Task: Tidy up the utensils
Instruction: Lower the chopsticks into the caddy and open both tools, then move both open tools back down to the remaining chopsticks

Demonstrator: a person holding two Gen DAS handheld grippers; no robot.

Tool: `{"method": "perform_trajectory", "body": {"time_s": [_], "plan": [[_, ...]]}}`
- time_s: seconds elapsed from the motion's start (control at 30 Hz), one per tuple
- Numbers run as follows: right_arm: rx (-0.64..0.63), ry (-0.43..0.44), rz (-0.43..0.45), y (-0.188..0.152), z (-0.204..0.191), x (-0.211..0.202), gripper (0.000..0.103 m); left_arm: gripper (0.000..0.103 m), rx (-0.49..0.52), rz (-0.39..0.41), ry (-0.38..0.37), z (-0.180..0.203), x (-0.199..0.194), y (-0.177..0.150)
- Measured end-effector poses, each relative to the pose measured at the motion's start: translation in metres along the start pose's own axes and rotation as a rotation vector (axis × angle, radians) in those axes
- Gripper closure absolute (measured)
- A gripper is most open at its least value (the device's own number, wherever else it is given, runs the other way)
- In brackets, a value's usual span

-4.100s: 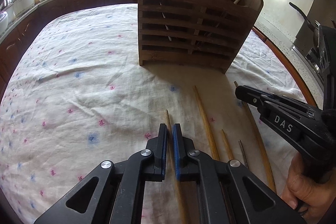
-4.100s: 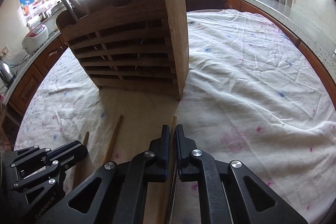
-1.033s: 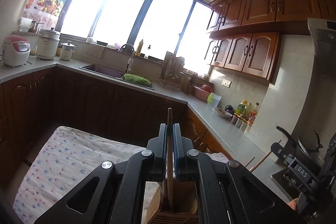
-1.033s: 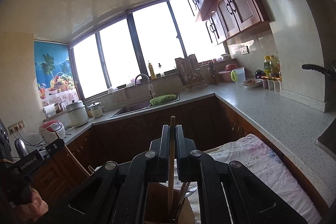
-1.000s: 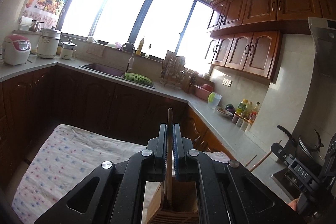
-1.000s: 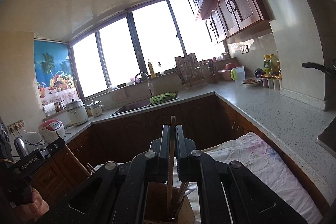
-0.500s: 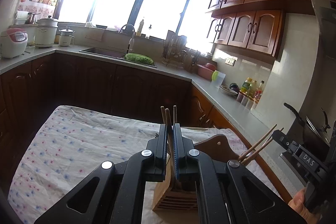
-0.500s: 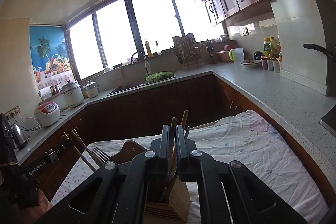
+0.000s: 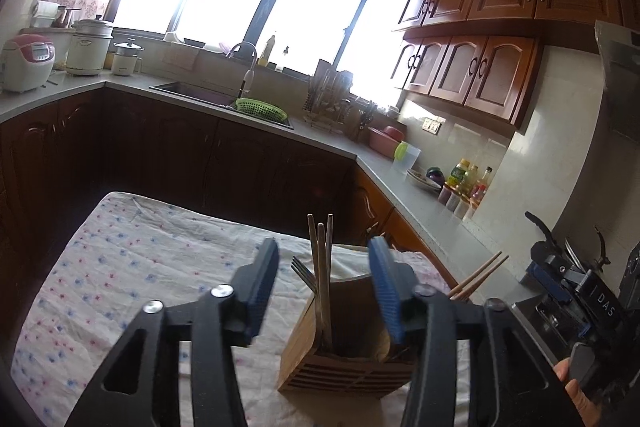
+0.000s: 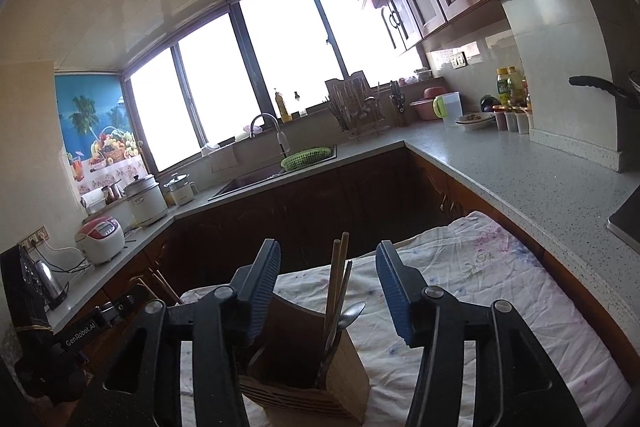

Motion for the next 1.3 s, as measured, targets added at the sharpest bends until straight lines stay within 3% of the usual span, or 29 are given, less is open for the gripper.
{"method": "perform_trajectory", "body": {"time_s": [0.07, 0.13, 0.37, 0.7, 1.0, 1.3], "plan": [[0.004, 0.023, 0.022, 0.004, -0.001, -0.011, 0.010, 0.031, 0.006, 0.013, 0.015, 0.000, -0.012, -0.005], [0.001, 0.046, 0.056, 0.006, -0.004, -0.024, 0.000, 0.025, 0.019, 0.017, 0.025, 0.000, -0.024, -0.011], [-0.008, 0.071, 0.064, -0.006, -0.008, -0.062, 0.000, 0.017, 0.042, -0.004, 0.054, 0.003, -0.073, -0.047], [0.037, 0.073, -0.052, -0.063, 0.006, -0.097, 0.000, 0.017, 0.063, -0.093, 0.079, 0.011, -0.129, -0.094], [0.063, 0.061, -0.179, -0.119, 0.021, -0.115, 0.000, 0.017, -0.001, -0.192, 0.091, 0.003, -0.152, -0.131], [0.106, 0.056, -0.233, -0.152, 0.035, -0.128, 0.000, 0.017, 0.002, -0.272, 0.099, 0.009, -0.152, -0.147]]}}
Point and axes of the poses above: each gripper's, at about its wrist camera, not at the fingertips, and x roughly the way its jaws point, z to its right, y to its top, the point moved 2 cm from there along x, roughly the way its jaws point, and after that the axes turned 3 degrees about -z, right-handed, at the moved point
